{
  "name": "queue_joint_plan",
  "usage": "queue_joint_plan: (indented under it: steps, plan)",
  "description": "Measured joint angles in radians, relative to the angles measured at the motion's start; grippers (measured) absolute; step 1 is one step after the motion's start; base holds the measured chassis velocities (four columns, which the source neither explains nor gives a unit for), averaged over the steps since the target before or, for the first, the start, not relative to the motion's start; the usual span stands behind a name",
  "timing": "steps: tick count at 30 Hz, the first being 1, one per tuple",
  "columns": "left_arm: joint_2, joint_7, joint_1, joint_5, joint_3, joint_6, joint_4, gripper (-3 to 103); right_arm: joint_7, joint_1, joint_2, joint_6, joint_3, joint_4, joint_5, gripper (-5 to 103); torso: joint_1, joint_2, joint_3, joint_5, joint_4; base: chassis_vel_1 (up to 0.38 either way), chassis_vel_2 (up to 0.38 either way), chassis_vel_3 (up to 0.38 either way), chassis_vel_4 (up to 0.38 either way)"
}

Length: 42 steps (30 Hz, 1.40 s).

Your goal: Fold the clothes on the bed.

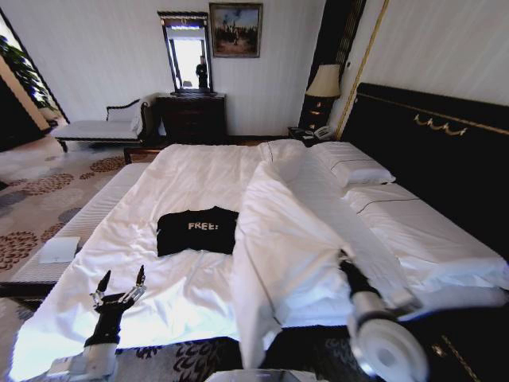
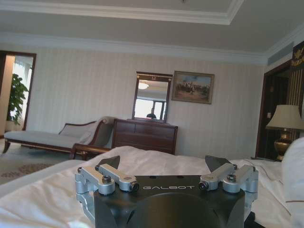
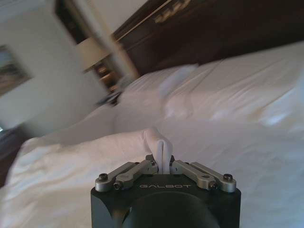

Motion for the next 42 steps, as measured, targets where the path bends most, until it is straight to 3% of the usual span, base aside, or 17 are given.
queue_joint_plan:
  steps: [7, 16, 21, 26, 34, 42]
  plan:
    - [0.019, -0.002, -0.019, 0.005, 0.038, 0.001, 0.011, 100, 0.06, -0.062, 0.002, -0.037, 0.143, 0.001, 0.018, 2, 0.0, 0.0, 0.0, 0.0, 0.0001, 0.0, 0.0, 0.0, 0.0]
    - [0.178, -0.015, -0.043, -0.073, 0.038, 0.02, 0.055, 100, 0.114, -0.173, 0.08, -0.067, 0.346, -0.012, -0.015, 2, 0.0, 0.0, 0.0, -0.0005, 0.0, 0.0, 0.0, 0.0, 0.0]
    - [0.216, -0.016, -0.059, -0.086, 0.045, 0.02, 0.074, 100, 0.141, -0.179, 0.096, -0.079, 0.4, -0.061, -0.013, 2, 0.0, 0.0, 0.0, -0.0002, 0.0003, 0.0, 0.0, 0.0, 0.0]
    - [0.238, -0.016, -0.081, -0.089, 0.06, 0.02, 0.096, 100, 0.13, -0.167, 0.097, -0.079, 0.401, -0.163, -0.03, 2, 0.0, 0.0, 0.0, 0.0, 0.0003, 0.0, 0.0, 0.0, 0.0]
    - [0.263, -0.016, -0.097, -0.1, 0.066, 0.015, 0.12, 100, 0.073, -0.155, 0.038, -0.082, 0.401, -0.345, -0.003, 2, 0.0, 0.0, 0.0, -0.0002, 0.0003, 0.0, 0.0, 0.0, 0.0]
    - [0.274, -0.017, -0.109, -0.114, 0.049, 0.013, 0.127, 100, 0.03, -0.179, 0.001, -0.092, 0.323, -0.466, -0.012, 2, 0.0, 0.0, 0.0, -0.0004, 0.0004, 0.0, 0.0, 0.0, 0.0]
